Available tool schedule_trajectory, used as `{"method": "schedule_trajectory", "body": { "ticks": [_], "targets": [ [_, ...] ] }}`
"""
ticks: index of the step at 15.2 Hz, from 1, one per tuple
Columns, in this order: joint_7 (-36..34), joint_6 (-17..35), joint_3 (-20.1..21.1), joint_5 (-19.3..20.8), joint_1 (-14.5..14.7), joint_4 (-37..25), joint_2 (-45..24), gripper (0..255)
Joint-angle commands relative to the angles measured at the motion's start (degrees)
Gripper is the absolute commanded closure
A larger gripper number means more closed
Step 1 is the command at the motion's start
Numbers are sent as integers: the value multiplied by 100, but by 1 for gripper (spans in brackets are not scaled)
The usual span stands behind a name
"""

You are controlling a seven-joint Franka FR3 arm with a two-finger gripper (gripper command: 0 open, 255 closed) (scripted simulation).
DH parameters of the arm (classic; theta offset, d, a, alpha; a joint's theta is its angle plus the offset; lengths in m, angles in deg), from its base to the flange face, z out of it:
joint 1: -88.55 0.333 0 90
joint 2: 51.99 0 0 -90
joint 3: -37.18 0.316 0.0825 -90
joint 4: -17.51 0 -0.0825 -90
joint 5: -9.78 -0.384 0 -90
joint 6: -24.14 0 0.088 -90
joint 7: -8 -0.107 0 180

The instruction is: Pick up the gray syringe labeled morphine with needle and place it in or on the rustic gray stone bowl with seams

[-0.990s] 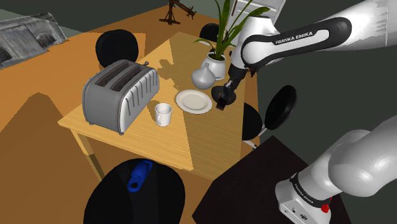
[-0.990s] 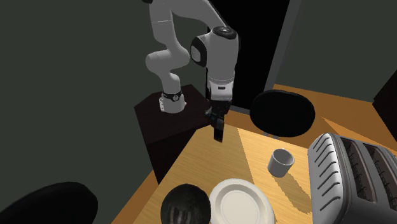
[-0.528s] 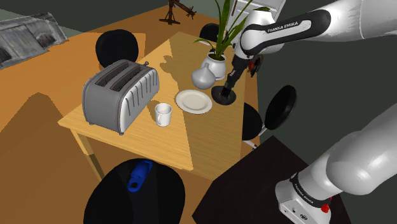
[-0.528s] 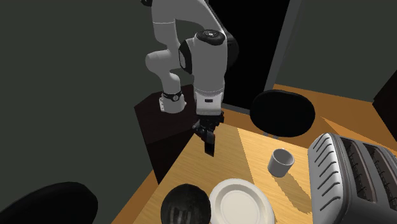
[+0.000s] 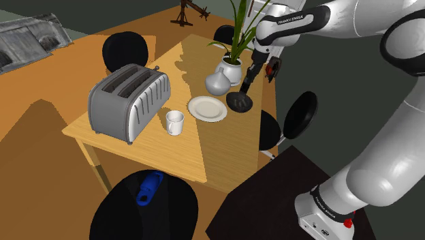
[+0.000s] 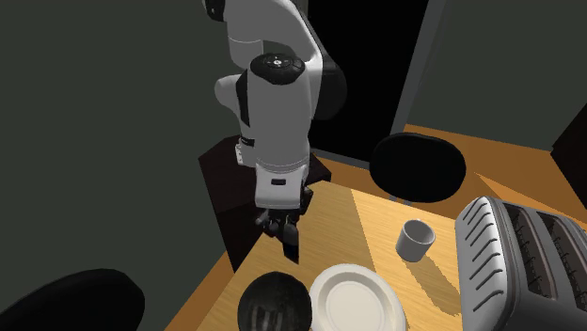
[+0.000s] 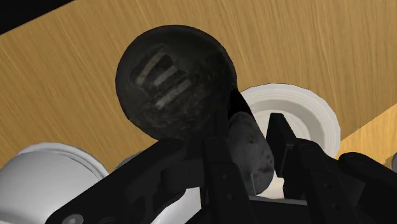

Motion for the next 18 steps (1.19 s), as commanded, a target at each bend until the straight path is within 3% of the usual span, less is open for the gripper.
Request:
{"method": "schedule_trajectory", "body": {
  "ticks": [1, 5, 18],
  "targets": [
    [182, -187, -53, -58, -117, -497, -316, 255],
    [547, -626, -137, -199, -412, -1686, -1086, 255],
    [606, 219, -95, -279, -428, -1187, -1437, 255]
  ]
}}
